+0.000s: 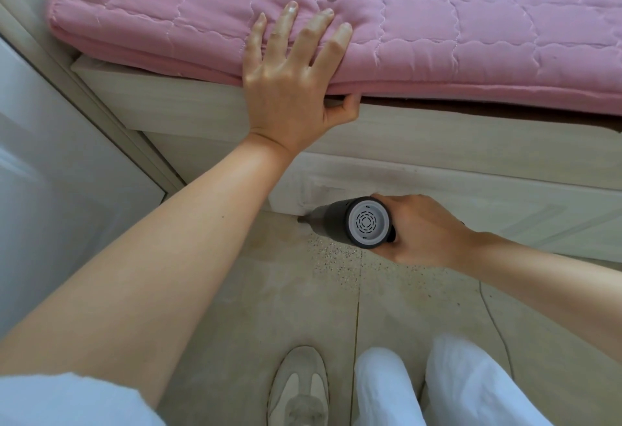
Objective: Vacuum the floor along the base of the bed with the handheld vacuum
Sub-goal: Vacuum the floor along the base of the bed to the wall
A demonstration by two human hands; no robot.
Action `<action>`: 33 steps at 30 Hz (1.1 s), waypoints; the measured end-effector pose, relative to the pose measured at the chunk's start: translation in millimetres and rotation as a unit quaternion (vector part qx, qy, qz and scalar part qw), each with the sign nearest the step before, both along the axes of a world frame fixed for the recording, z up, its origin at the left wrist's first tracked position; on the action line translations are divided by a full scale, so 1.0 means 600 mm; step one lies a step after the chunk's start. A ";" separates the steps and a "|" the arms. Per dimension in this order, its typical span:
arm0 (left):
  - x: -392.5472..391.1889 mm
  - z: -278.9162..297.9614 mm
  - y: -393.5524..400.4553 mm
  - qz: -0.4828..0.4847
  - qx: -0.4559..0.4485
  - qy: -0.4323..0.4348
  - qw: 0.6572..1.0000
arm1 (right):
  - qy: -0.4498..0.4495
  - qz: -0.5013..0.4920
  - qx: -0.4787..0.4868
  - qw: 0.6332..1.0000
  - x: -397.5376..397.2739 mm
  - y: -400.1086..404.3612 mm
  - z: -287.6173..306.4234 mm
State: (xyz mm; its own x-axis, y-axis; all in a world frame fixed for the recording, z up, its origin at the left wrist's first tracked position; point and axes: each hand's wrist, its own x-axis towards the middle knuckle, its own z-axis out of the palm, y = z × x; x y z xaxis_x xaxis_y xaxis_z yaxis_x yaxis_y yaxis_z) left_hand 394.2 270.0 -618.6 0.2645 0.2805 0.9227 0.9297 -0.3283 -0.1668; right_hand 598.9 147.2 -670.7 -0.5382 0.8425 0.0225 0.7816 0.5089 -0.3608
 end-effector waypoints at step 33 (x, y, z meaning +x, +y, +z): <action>-0.001 -0.002 0.002 0.000 0.010 0.007 1.000 | -0.011 -0.018 -0.003 1.000 0.039 -0.013 0.018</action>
State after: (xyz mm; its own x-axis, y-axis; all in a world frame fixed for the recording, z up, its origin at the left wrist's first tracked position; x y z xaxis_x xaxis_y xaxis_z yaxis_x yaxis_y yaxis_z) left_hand 393.6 271.3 -619.5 0.2768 0.2618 0.9246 0.9274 -0.3247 -0.1858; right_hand 622.2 139.5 -659.8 -0.5075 0.8616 0.0067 0.8071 0.4780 -0.3466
